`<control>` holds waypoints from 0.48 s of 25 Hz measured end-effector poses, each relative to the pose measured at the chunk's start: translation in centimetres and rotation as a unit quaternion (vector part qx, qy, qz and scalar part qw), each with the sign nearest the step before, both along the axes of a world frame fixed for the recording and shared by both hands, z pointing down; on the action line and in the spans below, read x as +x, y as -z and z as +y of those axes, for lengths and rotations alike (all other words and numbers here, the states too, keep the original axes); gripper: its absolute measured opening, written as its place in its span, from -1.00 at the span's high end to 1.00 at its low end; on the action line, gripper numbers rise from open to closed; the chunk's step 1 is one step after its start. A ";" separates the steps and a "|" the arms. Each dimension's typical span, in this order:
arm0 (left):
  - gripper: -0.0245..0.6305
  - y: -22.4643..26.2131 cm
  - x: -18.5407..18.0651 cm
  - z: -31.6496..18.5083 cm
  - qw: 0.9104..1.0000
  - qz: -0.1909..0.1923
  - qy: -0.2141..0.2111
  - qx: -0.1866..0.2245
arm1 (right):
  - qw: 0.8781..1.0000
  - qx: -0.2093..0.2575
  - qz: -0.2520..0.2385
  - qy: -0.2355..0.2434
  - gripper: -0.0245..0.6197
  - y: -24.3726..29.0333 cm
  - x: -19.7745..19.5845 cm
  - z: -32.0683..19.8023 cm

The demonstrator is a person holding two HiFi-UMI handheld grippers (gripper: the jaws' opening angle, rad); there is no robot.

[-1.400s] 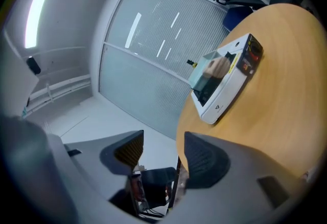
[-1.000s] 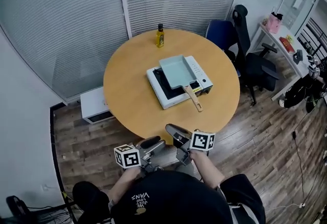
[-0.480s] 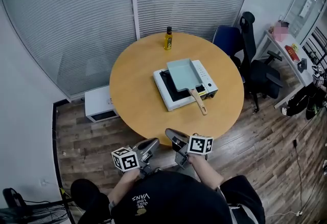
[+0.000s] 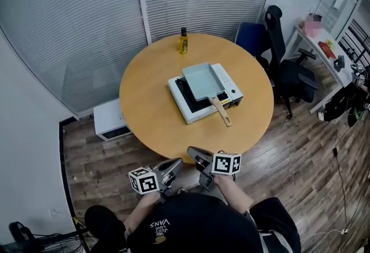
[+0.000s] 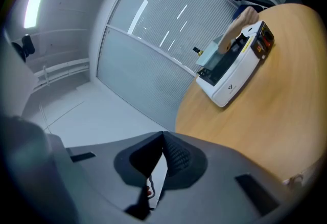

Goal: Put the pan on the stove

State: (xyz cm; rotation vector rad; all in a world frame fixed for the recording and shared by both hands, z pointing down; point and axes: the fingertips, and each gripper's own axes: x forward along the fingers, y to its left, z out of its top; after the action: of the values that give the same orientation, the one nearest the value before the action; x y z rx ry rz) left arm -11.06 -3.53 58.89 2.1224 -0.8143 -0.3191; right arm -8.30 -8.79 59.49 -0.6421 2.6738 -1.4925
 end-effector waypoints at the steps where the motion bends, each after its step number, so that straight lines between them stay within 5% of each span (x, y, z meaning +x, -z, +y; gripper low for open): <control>1: 0.89 0.0 0.0 0.0 1.000 0.004 -0.001 -0.001 | 1.000 -0.001 0.000 -0.002 0.88 -0.1 0.1 -0.1; 12: 0.89 -0.1 0.3 -0.4 1.000 0.014 0.005 -0.008 | 1.000 -0.006 0.009 -0.002 0.88 -0.5 0.6 -0.2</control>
State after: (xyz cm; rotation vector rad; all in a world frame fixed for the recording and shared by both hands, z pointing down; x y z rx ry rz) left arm -10.80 -3.93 58.96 2.0945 -0.8100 -0.3455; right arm -7.72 -9.03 59.94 -0.6646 2.6776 -1.5105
